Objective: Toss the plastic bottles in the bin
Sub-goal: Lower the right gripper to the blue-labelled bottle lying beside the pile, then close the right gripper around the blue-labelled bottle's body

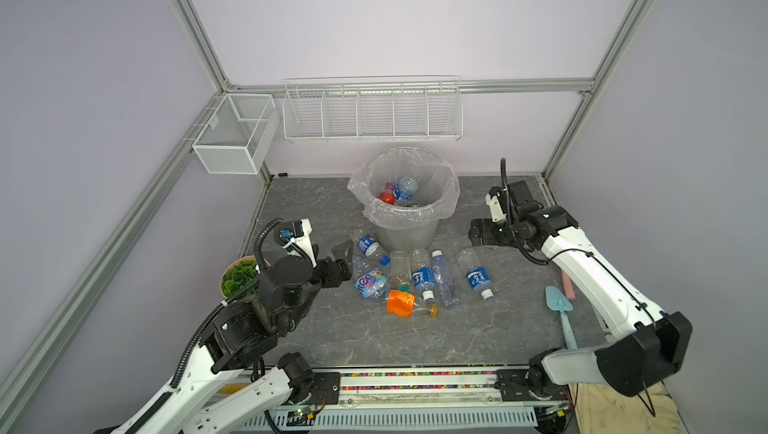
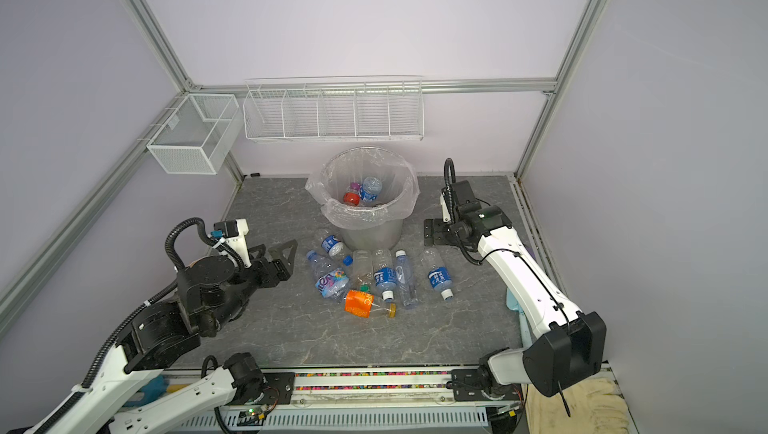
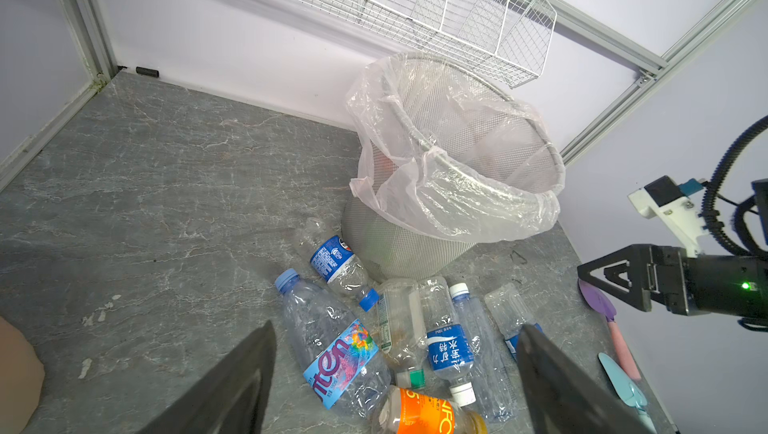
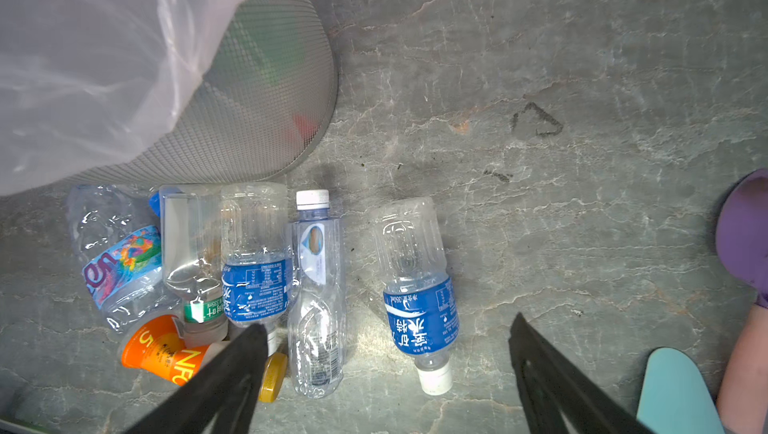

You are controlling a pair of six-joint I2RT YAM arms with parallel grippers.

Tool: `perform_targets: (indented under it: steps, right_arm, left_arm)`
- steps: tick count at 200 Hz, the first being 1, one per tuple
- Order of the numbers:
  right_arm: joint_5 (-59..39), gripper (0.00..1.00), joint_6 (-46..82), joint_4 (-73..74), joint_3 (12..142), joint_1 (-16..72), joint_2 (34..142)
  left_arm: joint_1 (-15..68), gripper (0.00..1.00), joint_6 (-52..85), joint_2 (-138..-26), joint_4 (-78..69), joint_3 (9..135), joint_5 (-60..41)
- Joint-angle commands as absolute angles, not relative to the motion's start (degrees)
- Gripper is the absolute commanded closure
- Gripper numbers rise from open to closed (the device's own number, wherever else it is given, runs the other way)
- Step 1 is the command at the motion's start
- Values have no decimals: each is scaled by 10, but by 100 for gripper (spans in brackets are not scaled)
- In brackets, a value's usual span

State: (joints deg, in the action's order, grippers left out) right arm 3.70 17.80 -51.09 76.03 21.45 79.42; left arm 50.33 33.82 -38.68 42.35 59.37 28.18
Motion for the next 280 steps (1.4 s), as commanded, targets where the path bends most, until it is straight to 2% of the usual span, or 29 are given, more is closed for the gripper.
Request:
perform_targets:
  steps: [1, 55, 280]
  right_arm:
    - [18, 5, 193, -488, 736, 213, 795]
    - [3, 0, 201, -478, 693, 212, 810]
    - [-5, 11, 219, -433, 627, 212, 900]
  left_arm:
    - [507, 10, 347, -385, 428, 594, 281]
    - [506, 10, 350, -383, 426, 590, 281]
    - [507, 10, 352, -375, 425, 579, 286]
